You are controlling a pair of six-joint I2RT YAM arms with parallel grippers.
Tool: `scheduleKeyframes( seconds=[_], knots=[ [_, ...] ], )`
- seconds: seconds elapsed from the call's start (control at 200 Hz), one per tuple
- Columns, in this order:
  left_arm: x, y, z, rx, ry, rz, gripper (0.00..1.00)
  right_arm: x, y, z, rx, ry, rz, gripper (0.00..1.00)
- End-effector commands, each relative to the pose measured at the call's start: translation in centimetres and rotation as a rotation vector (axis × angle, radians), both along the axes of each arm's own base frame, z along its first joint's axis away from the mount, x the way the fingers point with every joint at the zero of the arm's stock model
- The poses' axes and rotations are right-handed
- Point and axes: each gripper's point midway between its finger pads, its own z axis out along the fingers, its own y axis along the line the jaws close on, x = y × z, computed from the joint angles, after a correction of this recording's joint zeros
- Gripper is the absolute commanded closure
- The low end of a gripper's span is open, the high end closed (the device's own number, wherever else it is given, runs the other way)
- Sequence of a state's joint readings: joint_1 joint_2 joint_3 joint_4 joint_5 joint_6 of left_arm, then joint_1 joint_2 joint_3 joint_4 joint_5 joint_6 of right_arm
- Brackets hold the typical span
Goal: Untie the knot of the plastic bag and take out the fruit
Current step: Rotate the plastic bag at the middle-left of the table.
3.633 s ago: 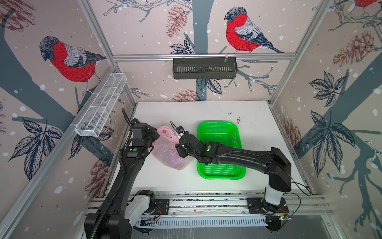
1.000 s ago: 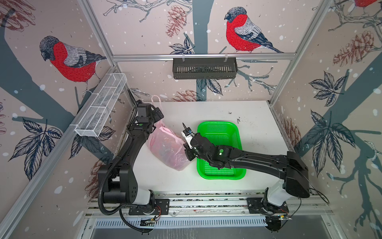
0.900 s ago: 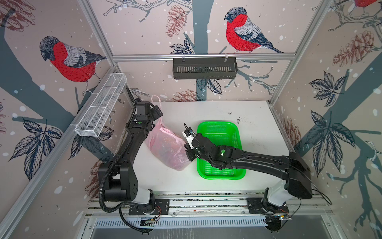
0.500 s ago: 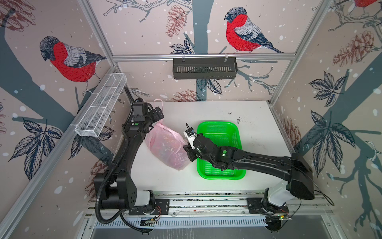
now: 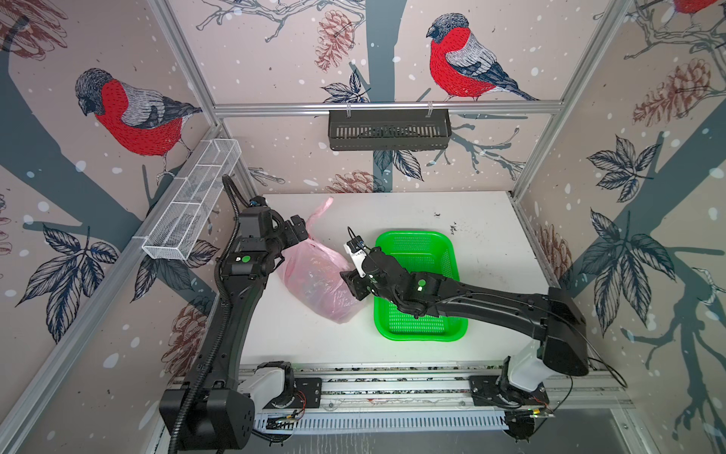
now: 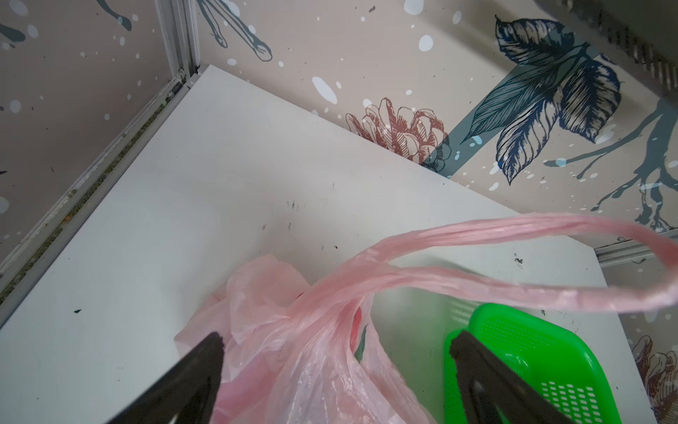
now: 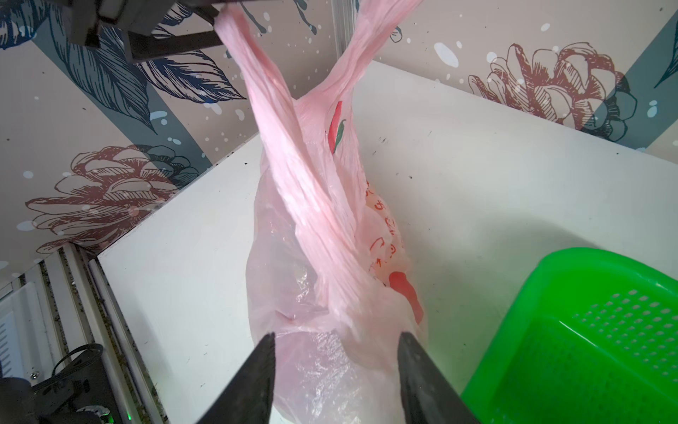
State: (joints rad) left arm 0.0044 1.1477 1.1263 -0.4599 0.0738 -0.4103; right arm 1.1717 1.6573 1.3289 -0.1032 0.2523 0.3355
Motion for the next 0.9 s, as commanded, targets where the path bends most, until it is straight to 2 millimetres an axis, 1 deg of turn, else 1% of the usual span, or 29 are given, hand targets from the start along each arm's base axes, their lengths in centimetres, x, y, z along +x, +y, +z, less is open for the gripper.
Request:
scheduleKeyframes(
  seconds=[0.0, 0.16, 0.19, 0.29, 0.365, 0.47, 0.56, 0.69, 0.806, 0.896],
  knots=[
    [0.7, -0.2, 0.1, 0.018, 0.003, -0.029, 0.03, 1.4, 0.6, -0.2, -0.031, -0.033, -0.022, 0.44],
    [2.4, -1.0, 0.0, 0.023, 0.022, -0.089, 0.04, 3.3, 1.9, -1.2, -0.044, -0.026, -0.042, 0.44],
    [2.7, -1.1, -0.1, 0.026, 0.028, -0.101, 0.03, 3.5, 2.0, -1.3, -0.043, -0.026, -0.045, 0.46],
    [3.6, -1.7, -0.4, 0.032, 0.049, -0.146, 0.03, 4.2, 2.5, -1.5, -0.029, -0.020, -0.040, 0.63],
    [4.1, -2.2, -0.9, 0.027, 0.071, -0.182, 0.03, 4.5, 2.5, -1.2, -0.011, -0.016, -0.043, 0.76],
    [4.2, -2.7, -1.5, 0.018, 0.093, -0.220, 0.03, 4.4, 2.0, 0.0, 0.029, -0.026, -0.041, 0.86],
    [3.9, -3.1, -1.9, 0.015, 0.106, -0.245, 0.03, 4.1, 1.1, 1.4, 0.090, -0.029, -0.038, 0.89],
    [3.3, -3.8, -2.6, 0.006, 0.131, -0.293, 0.03, 3.8, -0.2, 3.6, 0.202, -0.029, -0.031, 0.90],
    [3.0, -3.9, -3.1, 0.018, 0.149, -0.315, 0.03, 3.7, -0.6, 4.3, 0.252, -0.019, -0.015, 0.91],
    [3.3, -3.8, -3.3, 0.034, 0.155, -0.315, 0.03, 3.8, -0.5, 4.2, 0.254, -0.011, -0.006, 0.91]
  ],
)
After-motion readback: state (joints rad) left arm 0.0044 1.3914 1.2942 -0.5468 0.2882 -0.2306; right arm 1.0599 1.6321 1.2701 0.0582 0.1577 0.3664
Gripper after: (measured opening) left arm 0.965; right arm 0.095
